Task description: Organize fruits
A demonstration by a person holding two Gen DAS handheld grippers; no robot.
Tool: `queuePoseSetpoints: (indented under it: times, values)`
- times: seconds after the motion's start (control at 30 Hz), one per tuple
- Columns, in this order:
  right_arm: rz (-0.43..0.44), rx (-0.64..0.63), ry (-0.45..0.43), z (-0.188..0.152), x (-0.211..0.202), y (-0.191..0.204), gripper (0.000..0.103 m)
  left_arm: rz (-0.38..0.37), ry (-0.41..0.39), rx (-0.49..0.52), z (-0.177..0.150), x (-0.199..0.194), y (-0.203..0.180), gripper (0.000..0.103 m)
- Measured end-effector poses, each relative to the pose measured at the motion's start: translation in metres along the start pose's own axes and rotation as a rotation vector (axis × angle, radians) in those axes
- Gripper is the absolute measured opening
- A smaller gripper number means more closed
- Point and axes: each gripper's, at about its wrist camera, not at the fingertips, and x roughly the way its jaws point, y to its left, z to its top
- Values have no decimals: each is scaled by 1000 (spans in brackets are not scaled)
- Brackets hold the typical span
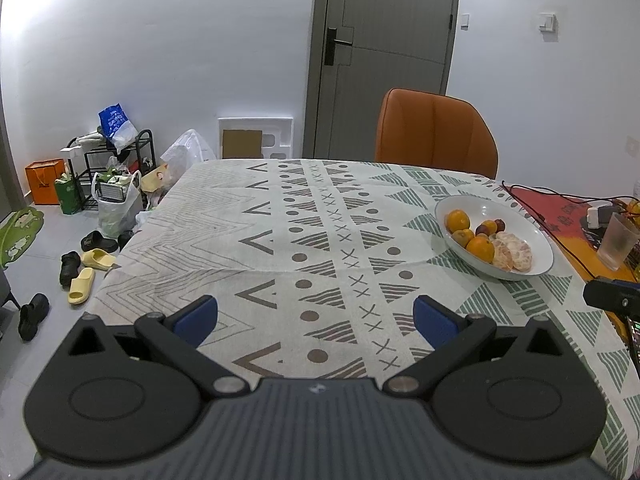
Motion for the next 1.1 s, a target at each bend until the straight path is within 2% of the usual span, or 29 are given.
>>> queuePoseSetpoints:
  times: [1.1]
  values:
    - [18,-20,-5,1,5,12,103,1,7,-7,-4,4,0,103]
